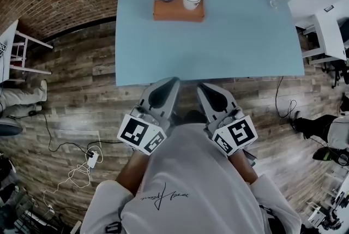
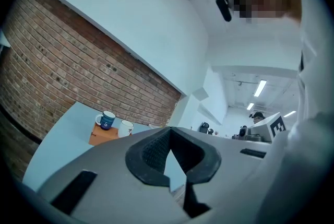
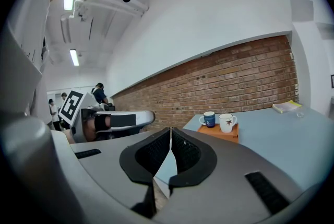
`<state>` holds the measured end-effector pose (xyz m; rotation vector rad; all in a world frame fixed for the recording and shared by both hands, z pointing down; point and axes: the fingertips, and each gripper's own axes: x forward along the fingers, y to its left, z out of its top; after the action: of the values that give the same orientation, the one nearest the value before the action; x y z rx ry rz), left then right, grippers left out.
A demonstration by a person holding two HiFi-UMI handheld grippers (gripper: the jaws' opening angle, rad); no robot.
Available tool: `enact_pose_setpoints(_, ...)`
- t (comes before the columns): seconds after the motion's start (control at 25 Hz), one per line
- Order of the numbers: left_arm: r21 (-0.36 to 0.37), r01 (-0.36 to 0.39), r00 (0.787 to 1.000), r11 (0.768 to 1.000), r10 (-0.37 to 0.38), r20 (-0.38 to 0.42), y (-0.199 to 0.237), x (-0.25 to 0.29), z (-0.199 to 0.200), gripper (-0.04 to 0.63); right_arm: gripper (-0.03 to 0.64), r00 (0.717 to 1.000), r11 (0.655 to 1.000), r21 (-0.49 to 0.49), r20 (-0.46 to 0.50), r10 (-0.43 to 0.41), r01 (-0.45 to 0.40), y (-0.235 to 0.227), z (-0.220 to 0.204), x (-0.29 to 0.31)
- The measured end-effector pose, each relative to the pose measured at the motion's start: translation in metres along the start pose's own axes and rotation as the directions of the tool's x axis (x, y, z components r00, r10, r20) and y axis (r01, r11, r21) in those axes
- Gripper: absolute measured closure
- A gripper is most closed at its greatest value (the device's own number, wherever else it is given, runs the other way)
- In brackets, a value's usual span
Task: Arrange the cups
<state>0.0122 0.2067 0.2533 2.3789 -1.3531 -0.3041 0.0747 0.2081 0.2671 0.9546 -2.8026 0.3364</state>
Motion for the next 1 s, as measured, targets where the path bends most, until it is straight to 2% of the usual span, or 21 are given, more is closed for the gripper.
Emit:
enact_pose_setpoints(0.28, 0.007, 0.014, 1.0, 1.0, -0.014, 0.02, -0.001, -0.002, 0.009, 0.588, 0.595, 1.0, 0.999, 0.034, 0.021, -0.002, 0.001, 0.0, 0.006, 0.005)
enact_pose_setpoints(0.48, 0.002, -0.05, 0.999, 0.999, 0.05, 0.015, 0.009, 0.002, 0.005, 0.588, 0.595, 1.0, 0.999, 0.037, 0.026, 0.002, -0.003, -0.006, 0.008, 0.01)
enact_pose_setpoints(0.6, -0.015, -0.052, 0.999, 0.999, 0.052, 0.016, 0.016, 0.005, 0.006, 0.588, 0.595, 0.999, 0.999, 0.029, 0.03, 0.014, -0.015, -0.009, 0.012, 0.019)
enact_pose_setpoints(0.76, 0.009, -0.062, 0.998, 0.998, 0.062, 0.005, 0.018, 0.014, 0.01, 0.588, 0.595, 0.999, 0.999, 0.035, 0.031, 0.018, -0.019, -0.018, 0.019, 0.025)
enact_pose_setpoints(1.0, -0.001, -0.056, 0.998, 0.998, 0.056, -0.018, 0.022, 0.035, 0.007, 0.588, 0.595, 0.999, 0.998, 0.065, 0.033, 0.011, -0.013, -0.039, 0.022, 0.03)
